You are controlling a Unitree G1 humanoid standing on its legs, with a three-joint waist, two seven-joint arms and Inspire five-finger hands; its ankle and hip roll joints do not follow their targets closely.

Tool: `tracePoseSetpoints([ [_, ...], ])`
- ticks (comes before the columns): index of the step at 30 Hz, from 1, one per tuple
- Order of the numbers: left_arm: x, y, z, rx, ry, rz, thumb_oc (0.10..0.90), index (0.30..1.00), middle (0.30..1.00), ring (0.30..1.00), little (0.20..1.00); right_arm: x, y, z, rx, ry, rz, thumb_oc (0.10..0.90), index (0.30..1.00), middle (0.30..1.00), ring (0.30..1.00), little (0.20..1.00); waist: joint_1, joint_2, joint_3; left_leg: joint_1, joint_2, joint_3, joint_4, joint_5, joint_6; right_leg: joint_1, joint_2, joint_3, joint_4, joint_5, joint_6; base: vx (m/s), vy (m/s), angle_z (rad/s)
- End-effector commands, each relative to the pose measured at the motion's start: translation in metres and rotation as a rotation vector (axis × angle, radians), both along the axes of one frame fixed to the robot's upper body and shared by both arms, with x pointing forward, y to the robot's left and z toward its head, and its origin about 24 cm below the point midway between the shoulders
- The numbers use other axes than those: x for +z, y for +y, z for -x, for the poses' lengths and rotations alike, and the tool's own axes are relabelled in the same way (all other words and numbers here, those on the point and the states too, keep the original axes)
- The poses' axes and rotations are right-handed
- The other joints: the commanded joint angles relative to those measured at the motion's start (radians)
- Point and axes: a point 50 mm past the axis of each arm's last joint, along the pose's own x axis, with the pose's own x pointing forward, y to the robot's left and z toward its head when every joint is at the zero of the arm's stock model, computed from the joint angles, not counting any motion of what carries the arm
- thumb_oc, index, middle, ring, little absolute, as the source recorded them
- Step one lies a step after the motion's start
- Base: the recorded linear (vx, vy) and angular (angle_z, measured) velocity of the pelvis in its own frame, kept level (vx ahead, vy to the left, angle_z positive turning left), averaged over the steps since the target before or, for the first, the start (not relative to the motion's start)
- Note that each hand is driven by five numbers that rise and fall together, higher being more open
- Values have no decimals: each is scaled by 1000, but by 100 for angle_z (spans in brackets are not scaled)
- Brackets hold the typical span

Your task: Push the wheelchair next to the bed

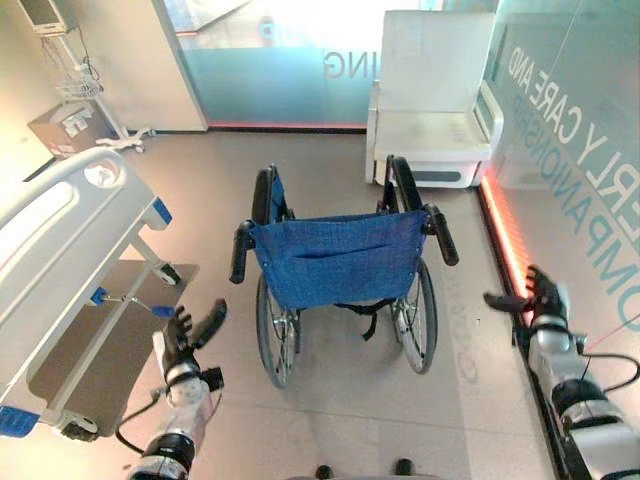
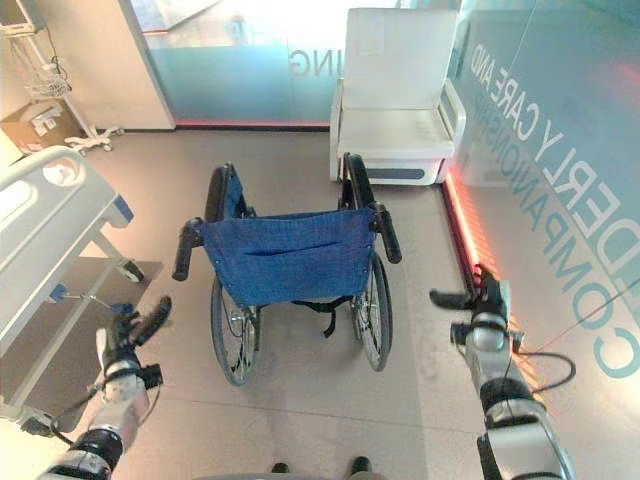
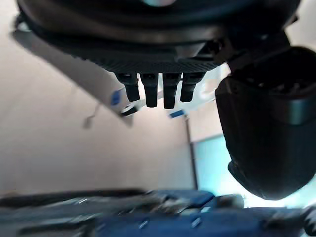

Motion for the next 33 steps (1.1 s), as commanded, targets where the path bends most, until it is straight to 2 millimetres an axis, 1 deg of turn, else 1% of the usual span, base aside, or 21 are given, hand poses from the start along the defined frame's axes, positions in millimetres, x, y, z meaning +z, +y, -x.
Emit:
tracePoseSetpoints([
  [1,100,20,-58,49,-359,-176,800,900,900,900,900,104,4,-40,-16,-377,93,800,900,900,900,900,19,-21,-25,-61,-25,6,99,-131,14,-50,-17,-8,150,-144,-22,-35,-28,4],
  [2,112,20,-62,54,-396,-200,800,900,900,900,900,116,7,-43,-15,-414,102,800,900,900,900,900,20,-22,-24,-64,-25,6,101,-131,13,-51,-17,-9,149,-143,-23,-31,-26,4],
  [3,118,21,-64,57,-415,-210,800,900,900,900,900,121,9,-44,-15,-430,107,800,900,900,900,900,20,-22,-23,-65,-25,5,101,-130,12,-52,-17,-9,149,-143,-23,-29,-23,4],
  [4,136,23,-69,67,-476,-237,800,900,900,900,900,140,12,-46,-17,-494,131,800,900,900,900,900,20,-23,-22,-69,-26,2,102,-129,11,-53,-16,-11,148,-142,-23,-24,-22,6],
  [6,152,23,-73,71,-525,-271,800,900,900,900,900,153,15,-48,-17,-538,139,800,900,900,900,900,21,-24,-22,-72,-26,0,102,-128,9,-53,-16,-12,145,-141,-23,-18,-20,10],
  [7,163,21,-76,69,-566,-293,800,900,900,900,900,163,17,-49,-13,-576,144,800,900,900,900,900,21,-26,-22,-75,-26,-2,102,-127,7,-54,-16,-13,144,-141,-23,-18,-20,10],
  [8,178,20,-80,64,-617,-305,800,900,900,900,900,174,20,-49,-2,-618,149,800,900,900,900,900,21,-27,-19,-78,-27,-4,102,-126,6,-56,-16,-13,143,-140,-23,-20,-21,6],
  [10,196,16,-84,48,-687,-316,800,900,900,900,900,189,25,-51,14,-664,151,800,900,900,900,900,22,-29,-16,-84,-28,-7,101,-125,4,-58,-15,-14,139,-139,-23,-16,-13,0],
  [11,209,10,-87,15,-747,-328,800,900,900,900,900,198,30,-52,37,-702,155,800,900,900,900,900,23,-31,-13,-88,-29,-9,101,-124,3,-59,-15,-17,136,-138,-23,-34,-29,2],
  [12,217,5,-89,-20,-777,-333,800,900,900,900,900,204,34,-52,57,-719,160,800,900,900,900,900,24,-33,-12,-91,-29,-10,101,-124,2,-60,-14,-18,135,-137,-22,0,0,0],
  [13,218,4,-90,-26,-780,-333,800,900,900,900,900,204,35,-52,60,-720,160,800,900,900,900,900,24,-33,-11,-91,-29,-10,101,-124,2,-61,-14,-18,135,-137,-22,0,0,0],
  [15,226,-5,-93,-105,-803,-329,800,900,900,900,900,207,42,-54,110,-714,161,800,900,900,900,900,25,-35,-8,-96,-30,-14,97,-122,1,-64,-13,-20,132,-136,-21,-17,-11,1],
  [16,228,-12,-96,-178,-806,-320,800,900,900,900,900,207,48,-54,156,-699,166,800,900,900,900,900,26,-37,-5,-98,-31,-16,92,-120,1,-65,-12,-21,128,-134,-20,-31,-17,3],
  [17,228,-14,-96,-198,-804,-320,800,900,900,900,900,206,49,-54,168,-695,167,800,900,900,900,900,26,-37,-3,-99,-31,-17,91,-119,1,-66,-12,-21,127,-134,-20,0,0,0],
  [19,225,-23,-95,-315,-782,-327,800,900,900,900,900,197,56,-53,239,-654,160,800,900,900,900,900,28,-40,3,-101,-32,-22,82,-113,2,-69,-9,-21,123,-131,-19,0,0,0],
  [20,225,-24,-95,-329,-776,-326,800,900,900,900,900,195,57,-52,245,-647,159,800,900,900,900,900,29,-41,3,-102,-32,-22,81,-113,2,-69,-9,-20,123,-131,-19,-38,-25,6],
  [22,218,-29,-95,-437,-696,-359,800,900,900,900,900,185,61,-51,302,-601,142,800,900,900,900,900,29,-43,10,-106,-31,-21,76,-109,4,-75,-8,-20,122,-129,-19,-41,-15,5],
  [23,218,-30,-95,-446,-689,-366,800,900,900,900,900,184,61,-51,310,-596,139,800,900,900,900,900,29,-43,11,-108,-32,-21,76,-108,4,-77,-7,-19,122,-129,-19,-39,-8,1],
  [26,213,-27,-95,-514,-578,-463,800,900,900,900,900,179,64,-50,368,-573,119,800,900,900,900,900,29,-43,20,-116,-31,-20,76,-105,6,-85,-7,-17,123,-127,-17,-54,-9,1],
  [29,211,-20,-98,-605,-423,-530,800,900,900,900,900,183,68,-50,410,-576,107,800,900,900,900,900,28,-41,31,-131,-29,-14,85,-104,7,-99,-8,-15,129,-124,-15,-72,-15,-1],
  [33,214,-13,-100,-651,-329,-600,800,900,900,900,900,187,69,-49,431,-596,71,800,900,900,900,900,27,-37,39,-140,-30,-11,93,-104,6,-104,-8,-14,128,-120,-13,-42,-6,-1],
])
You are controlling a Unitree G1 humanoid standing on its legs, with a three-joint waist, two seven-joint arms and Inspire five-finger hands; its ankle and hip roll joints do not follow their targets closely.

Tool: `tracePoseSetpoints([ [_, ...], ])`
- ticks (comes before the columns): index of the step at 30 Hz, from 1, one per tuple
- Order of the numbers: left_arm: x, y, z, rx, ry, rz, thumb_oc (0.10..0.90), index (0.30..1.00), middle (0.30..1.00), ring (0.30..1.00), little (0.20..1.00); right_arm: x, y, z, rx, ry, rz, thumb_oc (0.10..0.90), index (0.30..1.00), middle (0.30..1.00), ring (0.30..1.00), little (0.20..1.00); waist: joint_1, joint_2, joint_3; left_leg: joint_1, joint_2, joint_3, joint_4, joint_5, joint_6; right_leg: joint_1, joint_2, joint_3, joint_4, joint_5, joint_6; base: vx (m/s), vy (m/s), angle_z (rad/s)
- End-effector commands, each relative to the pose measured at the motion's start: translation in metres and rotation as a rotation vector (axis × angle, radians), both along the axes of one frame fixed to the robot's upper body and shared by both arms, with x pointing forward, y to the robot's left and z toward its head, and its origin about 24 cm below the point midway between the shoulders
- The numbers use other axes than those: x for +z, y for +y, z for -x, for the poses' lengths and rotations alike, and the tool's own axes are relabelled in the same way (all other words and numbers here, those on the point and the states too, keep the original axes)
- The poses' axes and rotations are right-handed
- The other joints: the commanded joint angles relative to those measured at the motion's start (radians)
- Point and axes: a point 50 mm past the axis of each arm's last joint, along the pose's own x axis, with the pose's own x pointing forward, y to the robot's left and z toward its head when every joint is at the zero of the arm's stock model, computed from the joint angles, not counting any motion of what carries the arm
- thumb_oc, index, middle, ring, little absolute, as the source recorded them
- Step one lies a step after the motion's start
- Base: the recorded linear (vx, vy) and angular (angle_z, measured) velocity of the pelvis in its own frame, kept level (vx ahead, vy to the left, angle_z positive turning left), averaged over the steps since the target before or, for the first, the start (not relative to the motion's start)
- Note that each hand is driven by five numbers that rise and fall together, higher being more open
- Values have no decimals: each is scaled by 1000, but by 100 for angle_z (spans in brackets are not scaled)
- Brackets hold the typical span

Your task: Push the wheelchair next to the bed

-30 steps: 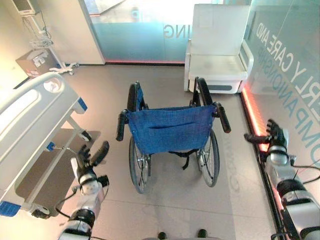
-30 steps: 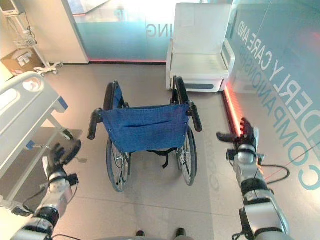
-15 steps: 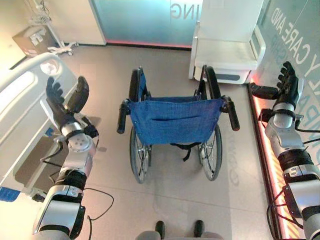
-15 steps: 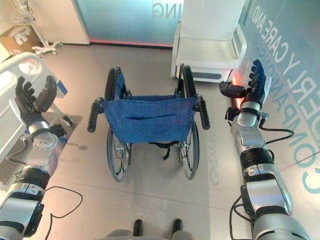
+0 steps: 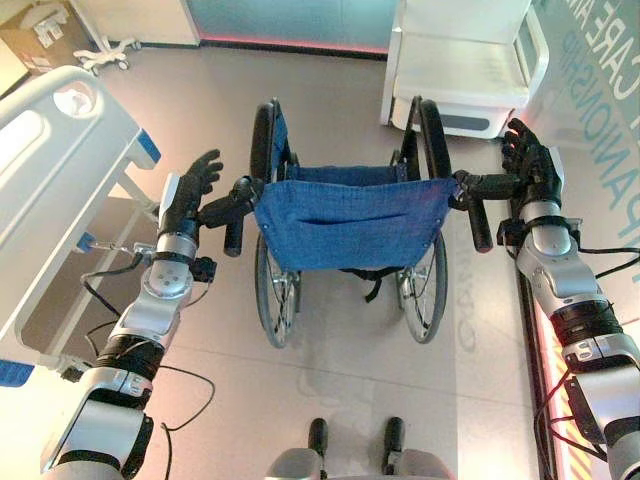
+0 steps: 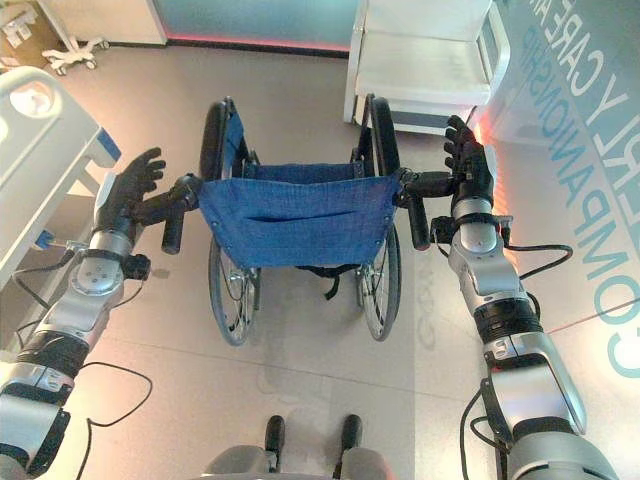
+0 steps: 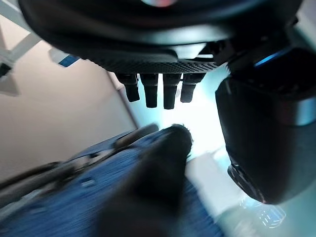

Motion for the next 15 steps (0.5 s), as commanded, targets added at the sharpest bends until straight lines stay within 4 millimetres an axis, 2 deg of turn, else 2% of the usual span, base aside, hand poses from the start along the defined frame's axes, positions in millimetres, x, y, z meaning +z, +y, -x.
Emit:
tracePoseSetpoints([
  [1,52,8,-7,-33,-121,-146,800,900,900,900,900,54,2,7,85,-210,66,800,900,900,900,900,8,0,-91,-70,-29,23,94,-106,9,-47,-10,10,127,-119,-13,0,0,0],
  [8,52,20,-10,23,-15,-311,800,900,900,900,900,56,12,6,117,-224,73,800,900,900,900,900,3,5,-82,-80,-32,27,101,-104,10,-55,-9,15,127,-114,-10,-9,-3,0],
  [15,42,23,-14,51,62,-322,800,900,900,900,900,49,22,2,174,-147,117,800,900,900,900,900,-3,1,-78,-84,-34,32,105,-102,9,-56,-7,19,121,-107,-8,0,0,0],
])
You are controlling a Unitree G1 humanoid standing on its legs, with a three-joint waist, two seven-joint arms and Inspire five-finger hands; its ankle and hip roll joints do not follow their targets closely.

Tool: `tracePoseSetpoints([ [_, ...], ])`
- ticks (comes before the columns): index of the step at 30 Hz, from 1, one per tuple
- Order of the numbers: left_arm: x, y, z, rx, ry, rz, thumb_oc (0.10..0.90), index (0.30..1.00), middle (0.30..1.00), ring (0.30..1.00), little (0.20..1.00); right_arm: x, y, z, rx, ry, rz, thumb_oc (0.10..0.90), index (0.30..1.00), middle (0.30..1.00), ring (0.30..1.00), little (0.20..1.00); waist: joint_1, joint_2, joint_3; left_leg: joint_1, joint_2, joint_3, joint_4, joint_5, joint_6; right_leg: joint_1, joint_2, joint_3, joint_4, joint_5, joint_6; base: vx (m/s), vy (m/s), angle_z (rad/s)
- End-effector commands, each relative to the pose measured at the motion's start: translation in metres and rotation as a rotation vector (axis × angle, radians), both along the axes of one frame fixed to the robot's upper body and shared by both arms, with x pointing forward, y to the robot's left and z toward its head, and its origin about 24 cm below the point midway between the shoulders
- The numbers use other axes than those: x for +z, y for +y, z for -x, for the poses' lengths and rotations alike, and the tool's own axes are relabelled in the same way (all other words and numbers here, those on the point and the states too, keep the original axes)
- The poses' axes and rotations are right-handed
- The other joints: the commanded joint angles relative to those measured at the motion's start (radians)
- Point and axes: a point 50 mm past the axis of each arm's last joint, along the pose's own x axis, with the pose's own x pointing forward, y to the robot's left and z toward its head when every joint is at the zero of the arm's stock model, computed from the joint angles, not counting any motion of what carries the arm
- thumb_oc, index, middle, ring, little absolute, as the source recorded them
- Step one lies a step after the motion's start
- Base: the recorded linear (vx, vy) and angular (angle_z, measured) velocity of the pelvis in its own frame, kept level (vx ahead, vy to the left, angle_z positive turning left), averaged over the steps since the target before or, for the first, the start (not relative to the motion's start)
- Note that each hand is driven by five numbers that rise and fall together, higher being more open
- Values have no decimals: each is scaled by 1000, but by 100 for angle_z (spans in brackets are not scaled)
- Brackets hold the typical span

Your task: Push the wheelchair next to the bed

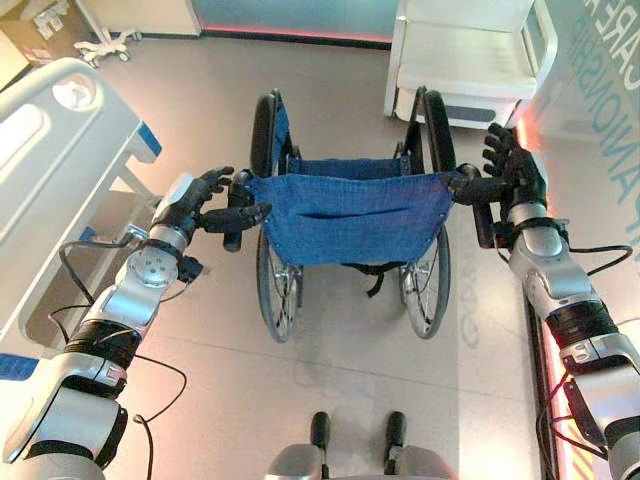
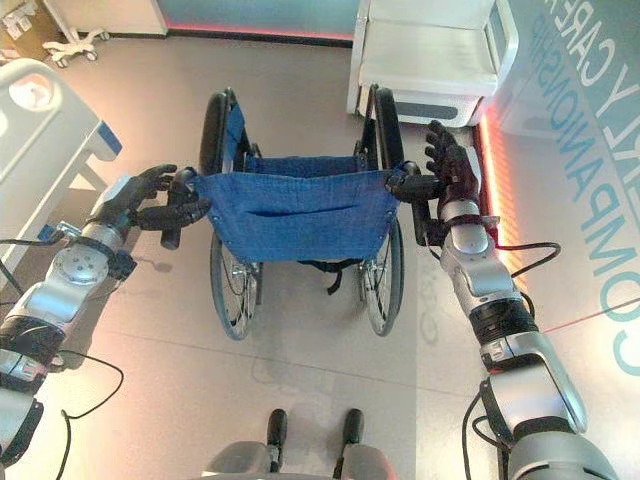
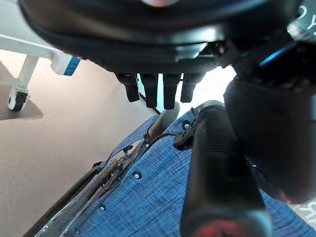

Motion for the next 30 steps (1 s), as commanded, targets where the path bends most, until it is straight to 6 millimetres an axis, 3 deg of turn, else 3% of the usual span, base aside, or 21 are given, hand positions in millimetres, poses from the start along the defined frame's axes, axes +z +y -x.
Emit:
tracePoseSetpoints([
  [1,27,17,-8,78,-41,-94,800,900,900,900,900,55,8,3,94,-175,101,800,900,900,900,900,-1,-11,-82,-74,-34,30,99,-101,10,-48,-7,15,120,-107,-8,0,0,0],
  [7,24,18,-12,131,6,-154,800,900,900,900,900,61,12,2,96,-214,82,800,900,900,900,900,-4,-15,-76,-76,-33,33,101,-101,10,-49,-6,16,121,-105,-7,-7,-3,0],
  [12,13,26,-16,204,180,-229,800,900,900,900,900,72,24,2,119,-252,76,800,900,900,900,900,-14,-17,-65,-85,-35,37,111,-105,11,-58,-6,23,126,-105,-5,-38,-13,0],
  [16,5,34,-14,261,280,-265,800,900,900,900,900,70,26,-2,110,-181,167,800,900,900,900,900,-23,-19,-62,-88,-38,43,116,-107,11,-61,-4,26,126,-102,-5,0,0,0],
  [23,9,44,-15,313,355,-320,800,900,900,900,900,48,7,-13,49,105,426,800,900,900,900,900,-29,-29,-48,-99,-38,58,131,-109,11,-70,-6,27,131,-99,-5,-23,1,-7],
  [30,25,43,-21,304,342,-332,800,900,900,900,900,41,-19,-20,-25,325,598,800,900,900,900,900,-21,-40,-27,-111,-35,63,144,-112,12,-78,-6,26,137,-96,-7,-20,-6,-2],
])
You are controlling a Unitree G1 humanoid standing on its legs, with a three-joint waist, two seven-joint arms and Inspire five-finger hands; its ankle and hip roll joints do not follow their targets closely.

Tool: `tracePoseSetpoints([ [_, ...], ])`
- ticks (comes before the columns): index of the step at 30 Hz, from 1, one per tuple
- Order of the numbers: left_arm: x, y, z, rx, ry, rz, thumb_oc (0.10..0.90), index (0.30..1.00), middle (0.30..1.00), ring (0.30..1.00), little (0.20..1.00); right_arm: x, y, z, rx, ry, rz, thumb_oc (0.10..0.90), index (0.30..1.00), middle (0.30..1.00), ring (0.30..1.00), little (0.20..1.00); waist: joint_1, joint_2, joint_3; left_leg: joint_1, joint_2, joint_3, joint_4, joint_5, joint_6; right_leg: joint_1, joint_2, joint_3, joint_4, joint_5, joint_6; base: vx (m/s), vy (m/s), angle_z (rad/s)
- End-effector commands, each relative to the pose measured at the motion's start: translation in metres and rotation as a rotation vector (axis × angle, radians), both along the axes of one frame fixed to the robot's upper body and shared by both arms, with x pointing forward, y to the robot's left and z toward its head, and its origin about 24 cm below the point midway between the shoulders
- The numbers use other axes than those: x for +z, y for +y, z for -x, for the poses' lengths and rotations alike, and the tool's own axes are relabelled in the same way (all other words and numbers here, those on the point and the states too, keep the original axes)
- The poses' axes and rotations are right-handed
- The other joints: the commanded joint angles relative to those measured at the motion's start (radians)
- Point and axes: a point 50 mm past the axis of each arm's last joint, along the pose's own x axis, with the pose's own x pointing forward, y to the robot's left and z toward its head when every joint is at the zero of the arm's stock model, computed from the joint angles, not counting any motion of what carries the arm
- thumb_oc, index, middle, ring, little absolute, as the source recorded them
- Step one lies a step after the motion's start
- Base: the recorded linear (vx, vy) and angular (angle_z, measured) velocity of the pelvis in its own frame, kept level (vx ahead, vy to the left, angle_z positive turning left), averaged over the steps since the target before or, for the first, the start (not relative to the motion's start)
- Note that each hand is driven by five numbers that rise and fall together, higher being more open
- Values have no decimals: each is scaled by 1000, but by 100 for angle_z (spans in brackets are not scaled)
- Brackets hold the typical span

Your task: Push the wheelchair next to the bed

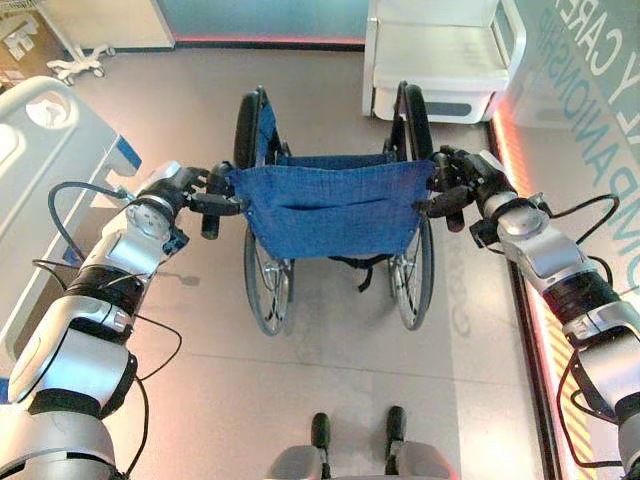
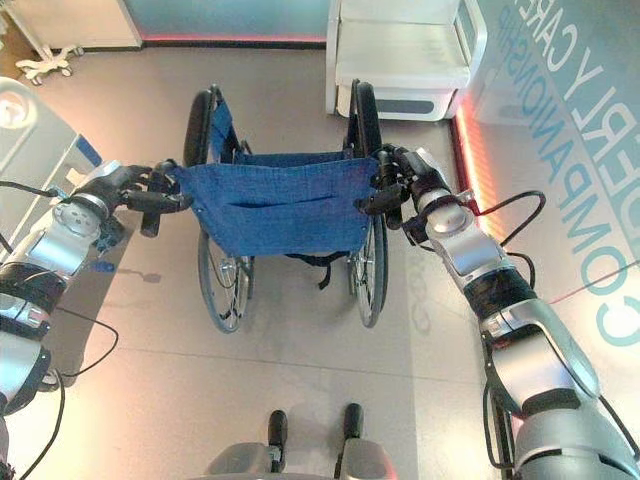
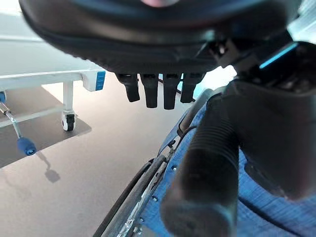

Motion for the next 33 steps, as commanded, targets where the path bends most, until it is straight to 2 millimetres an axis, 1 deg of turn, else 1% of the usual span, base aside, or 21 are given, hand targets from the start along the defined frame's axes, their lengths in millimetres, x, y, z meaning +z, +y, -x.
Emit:
tracePoseSetpoints([
  [1,-6,30,10,119,75,-119,800,900,900,900,900,20,-45,0,-151,37,188,800,900,900,900,900,15,-42,-25,-93,-30,25,117,-112,14,-56,-6,0,132,-111,-4,0,0,0],
  [5,-3,23,6,96,61,-106,800,900,900,900,900,18,-48,-3,-194,54,170,800,900,900,900,900,22,-44,-19,-99,-29,22,120,-112,14,-59,-7,0,134,-111,-6,0,0,0],
  [10,-2,12,0,61,58,-100,800,900,900,900,900,23,-45,-7,-250,23,131,800,900,900,900,900,31,-43,-10,-105,-32,13,125,-115,15,-63,-10,-2,137,-111,-7,-1,-3,3],
  [13,-4,6,-3,38,67,-106,800,900,900,900,900,25,-49,-8,-315,37,164,800,900,900,900,900,35,-42,-10,-106,-35,10,127,-116,16,-63,-10,-4,138,-111,-9,11,3,4],
  [16,-5,0,-5,17,70,-121,800,900,900,900,900,25,-59,-7,-385,89,214,800,900,900,900,900,37,-41,-14,-102,-38,7,127,-117,16,-58,-9,-5,137,-113,-10,16,10,2],
  [20,-5,-6,-9,6,70,-161,800,900,900,900,900,18,-63,-6,-429,153,210,800,900,900,900,900,40,-42,-16,-99,-38,9,129,-118,17,-56,-10,-7,139,-113,-12,9,4,0],
  [24,-5,-10,-11,-1,109,-209,800,900,900,900,900,9,-67,-4,-462,233,209,800,900,900,900,900,41,-42,-16,-99,-37,9,133,-121,18,-55,-12,-8,142,-114,-12,0,0,0],
  [25,-7,-11,-11,2,141,-227,800,900,900,900,900,3,-70,-2,-480,291,230,800,900,900,900,900,42,-42,-15,-99,-37,10,135,-121,18,-55,-13,-8,143,-113,-13,0,0,0],
  [29,-10,-12,-12,15,185,-246,800,900,900,900,900,-3,-72,0,-496,373,252,800,900,900,900,900,42,-41,-12,-98,-36,12,138,-121,18,-57,-13,-8,146,-113,-14,0,0,0],
  [33,-15,-15,-12,13,217,-254,800,900,900,900,900,-11,-68,0,-469,433,232,800,900,900,900,900,42,-41,-10,-96,-35,13,139,-122,17,-54,-13,-7,146,-112,-16,5,2,2],
])
